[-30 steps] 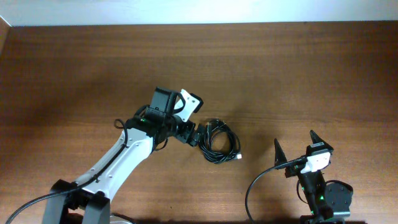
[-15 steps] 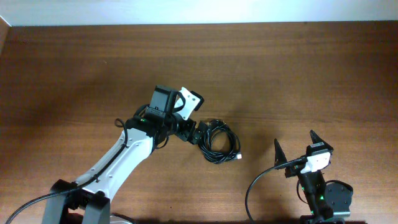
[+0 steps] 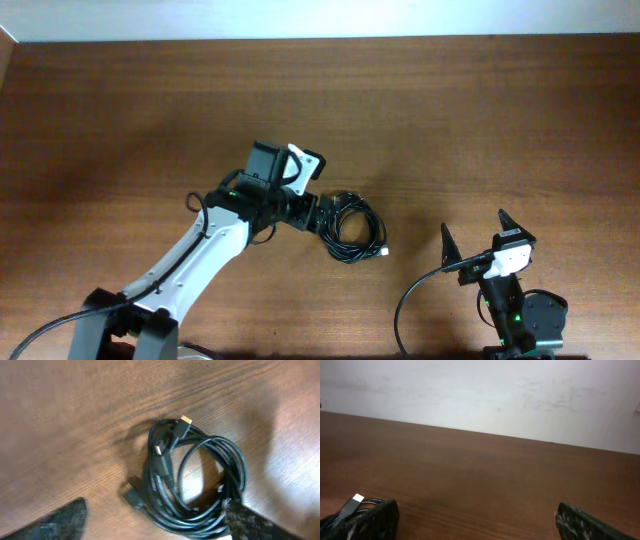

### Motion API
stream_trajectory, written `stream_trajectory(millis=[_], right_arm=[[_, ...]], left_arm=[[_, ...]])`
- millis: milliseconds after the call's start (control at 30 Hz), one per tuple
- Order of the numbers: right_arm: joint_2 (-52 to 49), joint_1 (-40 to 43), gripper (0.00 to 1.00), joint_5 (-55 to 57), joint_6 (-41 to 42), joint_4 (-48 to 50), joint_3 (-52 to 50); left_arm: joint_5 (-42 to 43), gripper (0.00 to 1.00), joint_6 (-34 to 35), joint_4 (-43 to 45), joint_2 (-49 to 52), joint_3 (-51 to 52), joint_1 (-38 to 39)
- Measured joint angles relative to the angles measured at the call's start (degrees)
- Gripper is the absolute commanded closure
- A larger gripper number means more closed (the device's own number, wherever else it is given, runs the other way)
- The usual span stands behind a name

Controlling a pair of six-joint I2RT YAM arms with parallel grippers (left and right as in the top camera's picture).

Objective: Untangle cables

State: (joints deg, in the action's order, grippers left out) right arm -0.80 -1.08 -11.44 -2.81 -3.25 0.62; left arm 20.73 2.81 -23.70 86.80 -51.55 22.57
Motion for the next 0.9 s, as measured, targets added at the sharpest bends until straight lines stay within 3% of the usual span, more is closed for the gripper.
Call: stream_trajectory(millis=[133,200,233,267,300,567,667,900], right_arm=[[0.0,0.0,0.01,0.0,0.0,0.0,0.0],[0.0,0.0,0.01,0.0,-0.02,0.0,0.0],[0.0,0.0,0.01,0.0,-0.02,0.0,0.0],[0.0,0.0,0.01,0.0,0.02,0.0,0.0],[0.0,0.0,0.01,0.0,0.02,0.0,0.0],[0.0,0.0,0.01,0.0,0.0,0.0,0.0],[0.0,0.0,0.01,0.0,0.0,0.0,0.0],[0.0,0.0,0.01,0.0,0.02,0.0,0.0]], left_arm=[[-4.35,0.01,9.49,-0.52,0.0,0.0,7.04],[-5.35,0.01,10.84,1.7,0.0,-0.04,9.55],[-5.44,0.11,11.41,1.88,0.0,-0.04,11.13],[-5.62,0.09,11.65,1.84,0.0,-0.04,11.72],[-5.79,0.01,12.07,1.7,0.0,-0.04,12.02],[-9.27,0.01,14.88,-6.75,0.0,-0.39,12.11],[-13.31,0.01,17.14,-7.21,0.0,-0.39,12.11],[-14.21,0.01,18.03,-7.21,0.0,-0.39,12.15]])
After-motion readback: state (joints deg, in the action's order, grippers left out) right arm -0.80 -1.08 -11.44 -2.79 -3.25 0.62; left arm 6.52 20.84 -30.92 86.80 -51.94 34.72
